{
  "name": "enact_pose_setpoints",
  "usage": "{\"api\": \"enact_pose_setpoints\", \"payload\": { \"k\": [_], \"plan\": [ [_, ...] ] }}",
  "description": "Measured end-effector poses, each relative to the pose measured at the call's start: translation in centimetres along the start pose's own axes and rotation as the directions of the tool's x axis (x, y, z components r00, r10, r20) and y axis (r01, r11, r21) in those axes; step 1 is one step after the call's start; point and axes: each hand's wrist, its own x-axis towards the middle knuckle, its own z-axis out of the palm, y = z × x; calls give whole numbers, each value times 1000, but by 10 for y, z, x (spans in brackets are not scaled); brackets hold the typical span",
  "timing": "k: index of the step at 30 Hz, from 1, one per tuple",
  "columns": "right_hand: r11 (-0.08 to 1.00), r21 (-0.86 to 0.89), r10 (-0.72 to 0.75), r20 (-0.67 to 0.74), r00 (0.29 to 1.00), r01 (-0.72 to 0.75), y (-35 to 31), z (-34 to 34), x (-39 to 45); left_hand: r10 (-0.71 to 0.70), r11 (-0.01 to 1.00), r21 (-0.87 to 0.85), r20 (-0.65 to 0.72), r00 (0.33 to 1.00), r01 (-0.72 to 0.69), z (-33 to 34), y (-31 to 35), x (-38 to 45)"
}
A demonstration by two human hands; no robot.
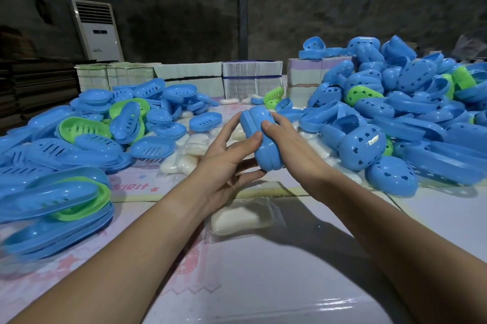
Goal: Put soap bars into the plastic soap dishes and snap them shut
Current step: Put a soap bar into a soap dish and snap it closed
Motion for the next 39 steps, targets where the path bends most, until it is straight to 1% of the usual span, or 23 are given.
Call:
{"api": "enact_pose_setpoints", "payload": {
  "k": [8, 13, 19, 24, 28, 33, 35, 39],
  "plan": [
    [998, 42, -54, -8, 998, 55, 0, 4, -2, 24, 1000, -20, 8, 1000, -24, 0, -1, 0],
    [995, 37, -93, -32, 995, 94, 0, 6, -4, 57, 998, 15, -5, 998, -57, 2, 0, 1],
    [992, 25, -124, -26, 992, 125, -1, 4, -8, 47, 997, 57, 32, 998, -49, 4, -1, -2],
    [992, -1, -129, -17, 991, 129, -3, 5, -9, 73, 995, 61, 30, 997, -74, 4, 0, -3],
    [989, -19, -147, -38, 988, 147, 0, 3, -8, 67, 995, 76, 44, 997, -70, 3, 1, -4],
    [986, -62, -158, -27, 987, 156, 5, -3, -5, 52, 994, 97, 62, 997, -58, 1, 1, -4],
    [987, -53, -156, -25, 987, 155, 7, -4, -4, 57, 994, 93, 49, 997, -61, 2, -1, -4],
    [988, -57, -148, -17, 989, 147, 9, -2, -4, 115, 992, 58, 1, 993, -114, 4, -3, -2]
  ]
}}
